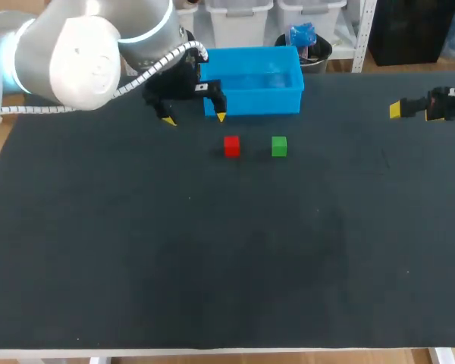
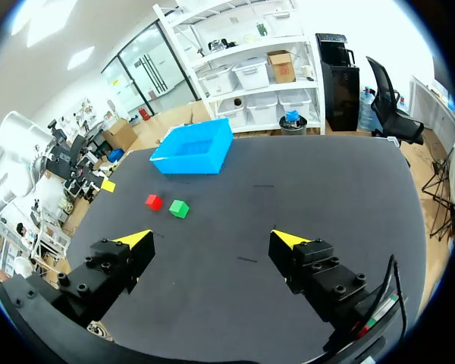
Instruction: Use the left arm to pick the red cube and place it into the blue plastic box first, then use the right arm to grasp the green cube and put it into the same blue plastic box after the first action is fully finished.
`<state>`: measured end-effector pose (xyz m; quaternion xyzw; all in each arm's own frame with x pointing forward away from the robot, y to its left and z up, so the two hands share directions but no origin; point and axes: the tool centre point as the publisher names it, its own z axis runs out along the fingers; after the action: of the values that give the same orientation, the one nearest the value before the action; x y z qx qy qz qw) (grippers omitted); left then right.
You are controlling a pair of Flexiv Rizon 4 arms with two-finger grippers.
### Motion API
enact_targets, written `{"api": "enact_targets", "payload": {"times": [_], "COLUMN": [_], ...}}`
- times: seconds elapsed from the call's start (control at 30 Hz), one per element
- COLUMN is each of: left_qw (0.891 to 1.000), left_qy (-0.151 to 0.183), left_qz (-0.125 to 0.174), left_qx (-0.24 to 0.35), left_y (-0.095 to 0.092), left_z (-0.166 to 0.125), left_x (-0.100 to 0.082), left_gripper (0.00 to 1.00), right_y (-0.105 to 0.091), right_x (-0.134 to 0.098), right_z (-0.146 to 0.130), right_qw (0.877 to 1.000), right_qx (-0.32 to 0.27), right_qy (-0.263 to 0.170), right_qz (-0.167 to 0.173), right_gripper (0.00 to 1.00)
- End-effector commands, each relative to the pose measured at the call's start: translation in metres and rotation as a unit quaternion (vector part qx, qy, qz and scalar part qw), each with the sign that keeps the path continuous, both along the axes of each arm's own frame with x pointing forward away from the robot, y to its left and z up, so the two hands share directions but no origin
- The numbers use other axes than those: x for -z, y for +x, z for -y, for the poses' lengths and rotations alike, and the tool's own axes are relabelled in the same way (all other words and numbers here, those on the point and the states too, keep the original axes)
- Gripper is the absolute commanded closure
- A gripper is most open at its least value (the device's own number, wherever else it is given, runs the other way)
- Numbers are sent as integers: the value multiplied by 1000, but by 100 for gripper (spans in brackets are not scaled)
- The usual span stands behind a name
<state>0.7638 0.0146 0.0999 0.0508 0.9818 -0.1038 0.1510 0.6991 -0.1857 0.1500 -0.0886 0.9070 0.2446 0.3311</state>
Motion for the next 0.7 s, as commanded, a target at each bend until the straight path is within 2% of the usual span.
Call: {"api": "enact_targets", "payload": {"times": [0.03, 0.47, 0.53, 0.63, 0.7], "left_qw": [1000, 1000, 1000, 1000, 999], "left_qy": [0, 0, 4, 9, 21], "left_qz": [0, 0, 1, -23, -27], "left_qx": [-1, -1, 7, 11, 11], "left_y": [0, 0, 4, 12, 16], "left_z": [0, 0, 8, 19, 25], "left_x": [0, 0, 1, 7, 12], "left_gripper": [0, 0, 0, 0, 0], "right_y": [0, 0, 0, 0, 0], "right_x": [0, 0, 0, 0, 0], "right_z": [0, 0, 0, 0, 0], "right_qw": [1000, 1000, 1000, 1000, 1000], "right_qx": [1, 1, 1, 1, 1], "right_qy": [-1, -1, -1, -1, -1], "right_qz": [0, 0, 0, 0, 0], "right_gripper": [0, 0, 0, 0, 0]}}
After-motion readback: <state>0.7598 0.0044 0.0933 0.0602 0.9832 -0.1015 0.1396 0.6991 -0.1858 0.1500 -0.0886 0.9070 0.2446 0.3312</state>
